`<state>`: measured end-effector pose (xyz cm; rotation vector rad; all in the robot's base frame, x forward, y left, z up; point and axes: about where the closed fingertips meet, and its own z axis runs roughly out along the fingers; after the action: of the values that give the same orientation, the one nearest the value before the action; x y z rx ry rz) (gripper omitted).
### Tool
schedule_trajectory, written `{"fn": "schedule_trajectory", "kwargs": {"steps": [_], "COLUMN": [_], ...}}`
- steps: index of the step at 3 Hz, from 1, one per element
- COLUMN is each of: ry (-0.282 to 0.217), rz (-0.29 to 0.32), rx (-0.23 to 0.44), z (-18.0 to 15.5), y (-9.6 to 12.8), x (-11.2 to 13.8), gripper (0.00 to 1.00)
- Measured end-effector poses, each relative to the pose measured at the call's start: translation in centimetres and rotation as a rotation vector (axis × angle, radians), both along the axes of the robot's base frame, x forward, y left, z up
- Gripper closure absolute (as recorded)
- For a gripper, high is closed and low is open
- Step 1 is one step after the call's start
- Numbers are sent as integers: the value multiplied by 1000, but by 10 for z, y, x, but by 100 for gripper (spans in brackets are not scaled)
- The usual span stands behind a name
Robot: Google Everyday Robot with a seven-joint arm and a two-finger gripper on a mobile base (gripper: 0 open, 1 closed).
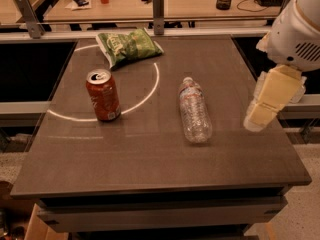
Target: Place water bottle upright
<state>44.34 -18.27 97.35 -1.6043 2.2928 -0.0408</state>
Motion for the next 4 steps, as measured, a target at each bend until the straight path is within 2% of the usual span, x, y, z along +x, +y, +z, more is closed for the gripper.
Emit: {"fn": "schedule_trajectory", "kwargs": {"steps": [1, 2, 3, 4], "ry": [30, 1, -65, -125], "rz": [-154, -284, -396, -469], "rx": [105, 211, 317, 404], "z": [-9, -17, -31, -40], "y": [18, 26, 18, 8], "x": [2, -5, -3, 8], "gripper": [0, 0, 0, 0]}}
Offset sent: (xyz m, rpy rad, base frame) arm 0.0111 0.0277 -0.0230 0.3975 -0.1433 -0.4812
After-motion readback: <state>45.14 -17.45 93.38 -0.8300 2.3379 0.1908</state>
